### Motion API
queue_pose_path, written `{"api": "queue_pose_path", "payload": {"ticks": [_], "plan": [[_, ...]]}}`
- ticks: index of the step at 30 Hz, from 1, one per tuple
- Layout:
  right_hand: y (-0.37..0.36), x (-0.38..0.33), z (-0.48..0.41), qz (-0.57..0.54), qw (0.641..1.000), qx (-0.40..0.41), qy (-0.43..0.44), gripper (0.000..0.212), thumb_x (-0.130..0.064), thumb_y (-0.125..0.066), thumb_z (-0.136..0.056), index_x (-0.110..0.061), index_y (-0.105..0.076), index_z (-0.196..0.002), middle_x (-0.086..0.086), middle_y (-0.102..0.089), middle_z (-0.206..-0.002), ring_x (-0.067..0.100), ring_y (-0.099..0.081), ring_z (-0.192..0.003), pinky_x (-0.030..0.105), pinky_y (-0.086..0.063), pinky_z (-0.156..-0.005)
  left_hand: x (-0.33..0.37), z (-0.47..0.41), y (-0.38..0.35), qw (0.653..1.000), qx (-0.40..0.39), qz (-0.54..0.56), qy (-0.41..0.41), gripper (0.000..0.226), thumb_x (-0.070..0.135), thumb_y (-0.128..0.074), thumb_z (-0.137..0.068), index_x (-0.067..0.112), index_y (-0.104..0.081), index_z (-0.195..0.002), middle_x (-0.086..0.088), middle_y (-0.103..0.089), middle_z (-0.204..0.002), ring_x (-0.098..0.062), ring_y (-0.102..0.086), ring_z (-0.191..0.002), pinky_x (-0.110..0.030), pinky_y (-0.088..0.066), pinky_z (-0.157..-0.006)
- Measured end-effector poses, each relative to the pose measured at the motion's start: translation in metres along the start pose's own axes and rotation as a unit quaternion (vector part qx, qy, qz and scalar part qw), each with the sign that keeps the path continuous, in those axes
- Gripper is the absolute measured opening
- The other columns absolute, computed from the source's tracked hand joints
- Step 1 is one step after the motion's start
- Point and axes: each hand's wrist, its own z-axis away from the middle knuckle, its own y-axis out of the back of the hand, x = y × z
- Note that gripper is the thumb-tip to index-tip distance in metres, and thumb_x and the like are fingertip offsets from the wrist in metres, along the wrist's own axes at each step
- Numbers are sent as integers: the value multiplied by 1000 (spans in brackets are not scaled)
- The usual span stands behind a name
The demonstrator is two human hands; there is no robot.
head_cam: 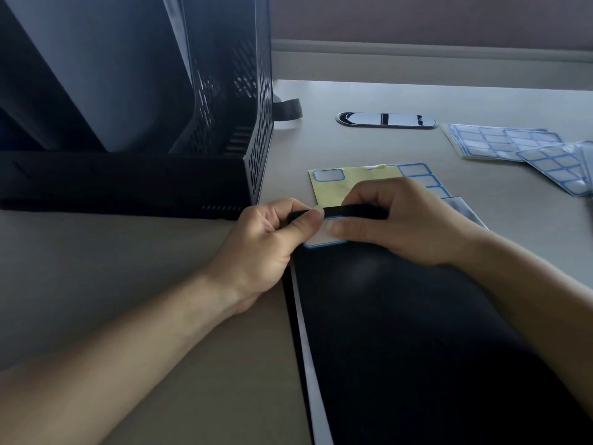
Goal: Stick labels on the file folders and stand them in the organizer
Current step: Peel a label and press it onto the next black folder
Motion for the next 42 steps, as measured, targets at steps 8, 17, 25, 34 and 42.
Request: {"api": "queue_pose_path", "payload": {"ticks": [8,17,25,34,42], "plan": [[-7,-1,0,44,997,48,-32,41,-52,-78,-71,-20,-55,-62,-13,-47,-48,4,-42,-48,24,-25,-59,6,-3,10,992,-88,48,82,28,23,-78,-76,1,-74,-95,-23,-72,-99,-28,-69,-92,-42,-54,-91],[2,0,-1,-5,998,-45,-33,25,-39,-82,-70,-22,-67,-79,-9,-60,-66,6,-50,-57,23,-38,-56,7,-2,8,993,-88,33,73,6,12,-68,-75,11,-72,-80,-1,-69,-72,-10,-65,-71,-19,-50,-67],[-4,1,0,35,999,21,-29,29,-40,-86,-67,-22,-64,-70,-7,-57,-60,2,-44,-50,17,-33,-49,3,-3,9,995,-76,15,71,32,18,-88,-64,5,-76,-91,-20,-69,-92,-25,-65,-87,-38,-51,-84],[1,4,-3,-23,998,-33,-43,19,-41,-74,-81,-23,-70,-78,-7,-65,-67,3,-54,-58,20,-42,-57,5,-4,9,996,-62,6,61,14,12,-81,-64,13,-77,-77,-11,-71,-81,-20,-66,-79,-30,-51,-80],[-6,0,1,-21,999,34,-4,20,-31,-80,-79,-14,-70,-73,9,-65,-68,10,-50,-57,26,-40,-55,4,-7,10,995,-71,13,71,24,5,-83,-61,3,-74,-83,-12,-72,-82,-21,-68,-79,-28,-55,-77]]}}
